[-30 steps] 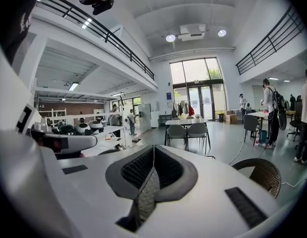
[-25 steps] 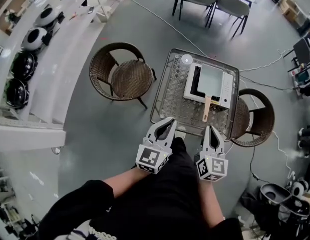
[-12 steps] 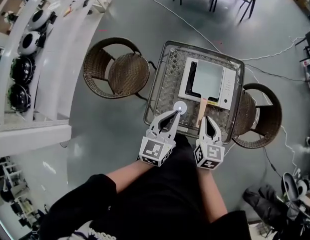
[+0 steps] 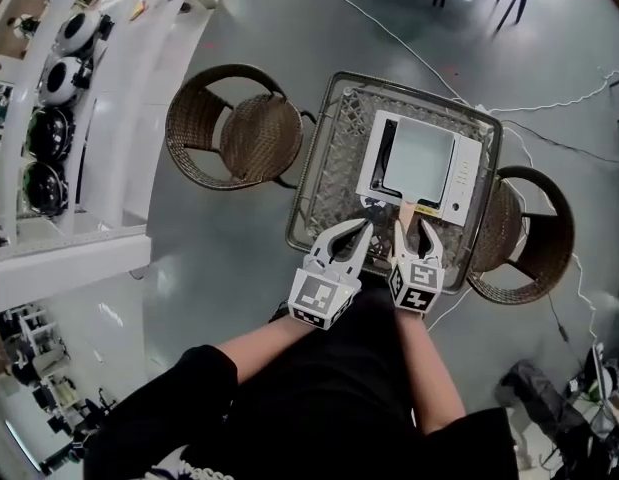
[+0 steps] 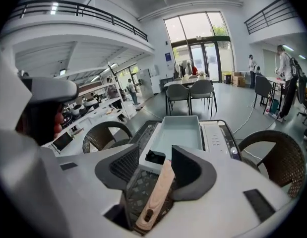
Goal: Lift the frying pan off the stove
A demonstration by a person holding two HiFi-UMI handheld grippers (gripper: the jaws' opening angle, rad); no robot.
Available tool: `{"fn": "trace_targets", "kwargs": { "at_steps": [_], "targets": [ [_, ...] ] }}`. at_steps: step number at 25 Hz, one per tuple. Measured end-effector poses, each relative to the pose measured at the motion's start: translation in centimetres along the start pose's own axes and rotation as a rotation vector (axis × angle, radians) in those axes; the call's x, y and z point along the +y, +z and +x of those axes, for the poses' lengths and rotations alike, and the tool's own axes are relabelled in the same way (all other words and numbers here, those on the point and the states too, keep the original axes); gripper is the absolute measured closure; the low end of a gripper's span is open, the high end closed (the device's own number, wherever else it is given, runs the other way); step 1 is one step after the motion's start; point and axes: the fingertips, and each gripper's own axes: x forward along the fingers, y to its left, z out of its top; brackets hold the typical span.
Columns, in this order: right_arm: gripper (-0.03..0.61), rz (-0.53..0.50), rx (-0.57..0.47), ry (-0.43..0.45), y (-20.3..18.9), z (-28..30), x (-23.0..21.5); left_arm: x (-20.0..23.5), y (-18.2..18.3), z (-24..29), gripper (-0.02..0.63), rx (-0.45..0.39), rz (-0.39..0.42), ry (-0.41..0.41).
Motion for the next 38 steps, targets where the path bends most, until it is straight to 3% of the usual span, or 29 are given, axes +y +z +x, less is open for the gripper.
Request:
{"fn": "trace_targets", "kwargs": {
  "at_steps": [3, 10, 24, 38],
  "targets": [
    [0.362, 0.025, 0.077, 0.000, -2.0, 2.1, -1.3, 0.3, -0.3, 0.9, 0.603, 0.012, -0.005, 0.023],
    [0.341, 0.227, 0.245, 0.020, -6.3, 6.5, -2.9, 1.2, -1.7, 2.6, 0.603, 0.080, 0.006, 0.071],
    [0.322, 0.197, 0.420, 0.007, -7.8, 10.7, -4.1, 4.1, -1.2, 4.4, 0.603, 0.085, -0.080, 0.161],
    [0.324, 0.290, 0.545, 0.036, -10.6, 12.6, -3.8, 6.6, -0.5, 4.4, 0.603, 0.067, -0.128, 0.210]
  ]
}}
